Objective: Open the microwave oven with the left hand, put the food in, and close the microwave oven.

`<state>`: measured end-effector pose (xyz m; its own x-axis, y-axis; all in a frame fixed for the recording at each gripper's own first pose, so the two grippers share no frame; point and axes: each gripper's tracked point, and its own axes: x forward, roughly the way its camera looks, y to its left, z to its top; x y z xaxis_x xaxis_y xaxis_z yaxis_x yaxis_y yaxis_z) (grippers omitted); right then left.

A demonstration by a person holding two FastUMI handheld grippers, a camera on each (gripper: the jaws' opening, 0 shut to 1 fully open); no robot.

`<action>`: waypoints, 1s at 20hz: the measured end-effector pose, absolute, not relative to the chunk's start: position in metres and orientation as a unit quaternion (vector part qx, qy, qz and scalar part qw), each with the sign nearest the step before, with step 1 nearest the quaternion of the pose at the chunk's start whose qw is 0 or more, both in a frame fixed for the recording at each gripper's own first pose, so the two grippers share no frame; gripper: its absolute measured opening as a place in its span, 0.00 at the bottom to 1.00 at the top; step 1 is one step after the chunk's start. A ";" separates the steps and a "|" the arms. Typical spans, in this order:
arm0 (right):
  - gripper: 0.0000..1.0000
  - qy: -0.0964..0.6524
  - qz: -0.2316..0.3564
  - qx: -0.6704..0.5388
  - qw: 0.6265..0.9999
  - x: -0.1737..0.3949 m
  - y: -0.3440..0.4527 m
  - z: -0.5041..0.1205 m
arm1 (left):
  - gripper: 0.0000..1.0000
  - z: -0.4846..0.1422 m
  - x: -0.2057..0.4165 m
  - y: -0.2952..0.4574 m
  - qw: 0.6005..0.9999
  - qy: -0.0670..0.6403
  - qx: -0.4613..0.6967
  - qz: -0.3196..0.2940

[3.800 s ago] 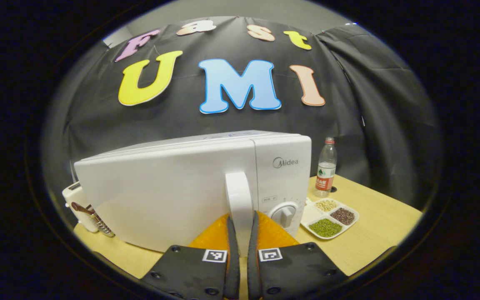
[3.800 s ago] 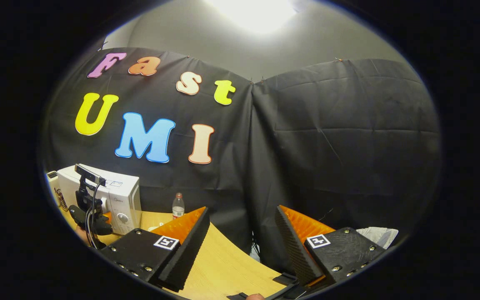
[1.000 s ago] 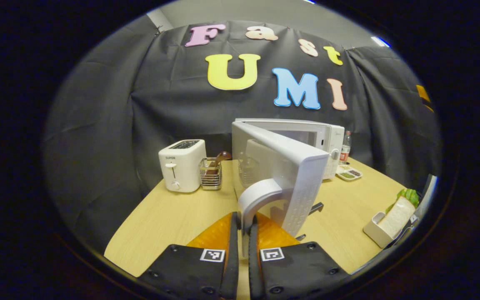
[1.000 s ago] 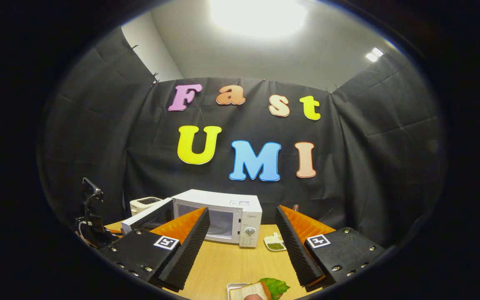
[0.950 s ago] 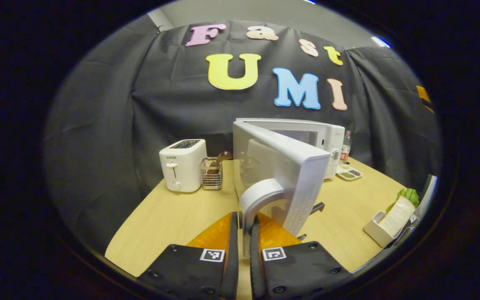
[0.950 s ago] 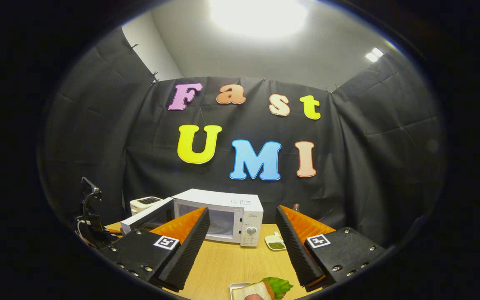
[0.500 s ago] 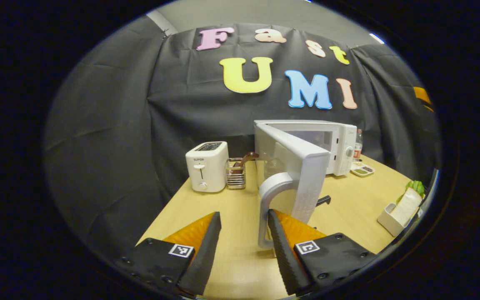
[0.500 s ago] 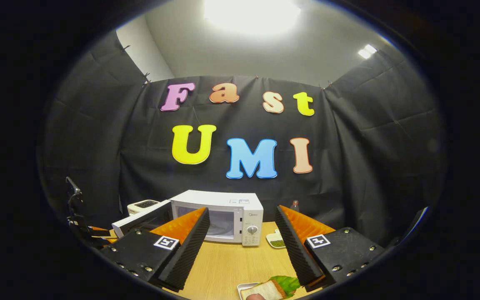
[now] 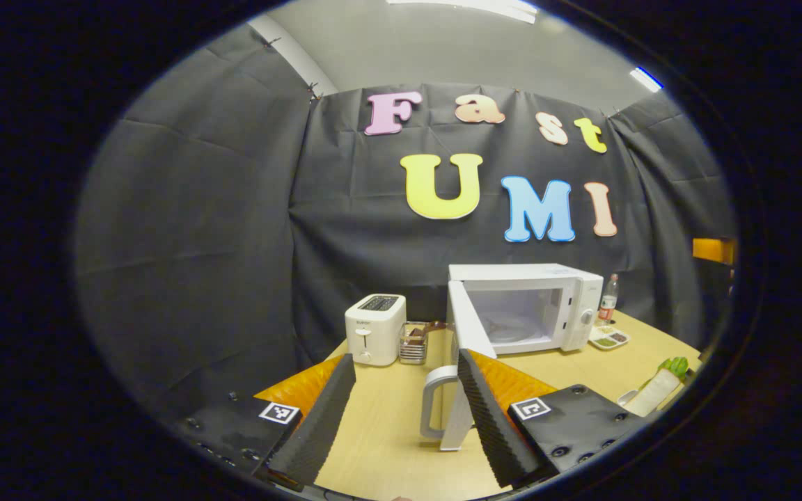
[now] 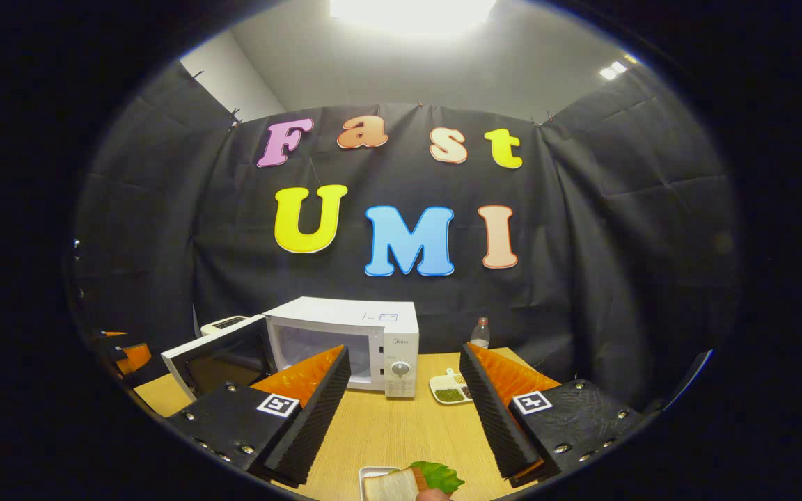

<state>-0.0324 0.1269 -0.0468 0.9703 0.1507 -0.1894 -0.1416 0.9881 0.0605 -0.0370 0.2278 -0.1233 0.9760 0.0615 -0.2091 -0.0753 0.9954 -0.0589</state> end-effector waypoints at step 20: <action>0.99 0.452 0.206 0.132 0.858 -0.088 0.099 -0.260 | 0.99 0.023 -0.071 0.124 0.998 -0.006 -0.026 0.051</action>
<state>-0.0879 0.0990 -0.2597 0.5067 0.4734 -0.7205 -0.2348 0.8799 0.4130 -0.0708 0.1244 0.0233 0.9948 0.1016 0.0092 -0.1010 0.9935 -0.0516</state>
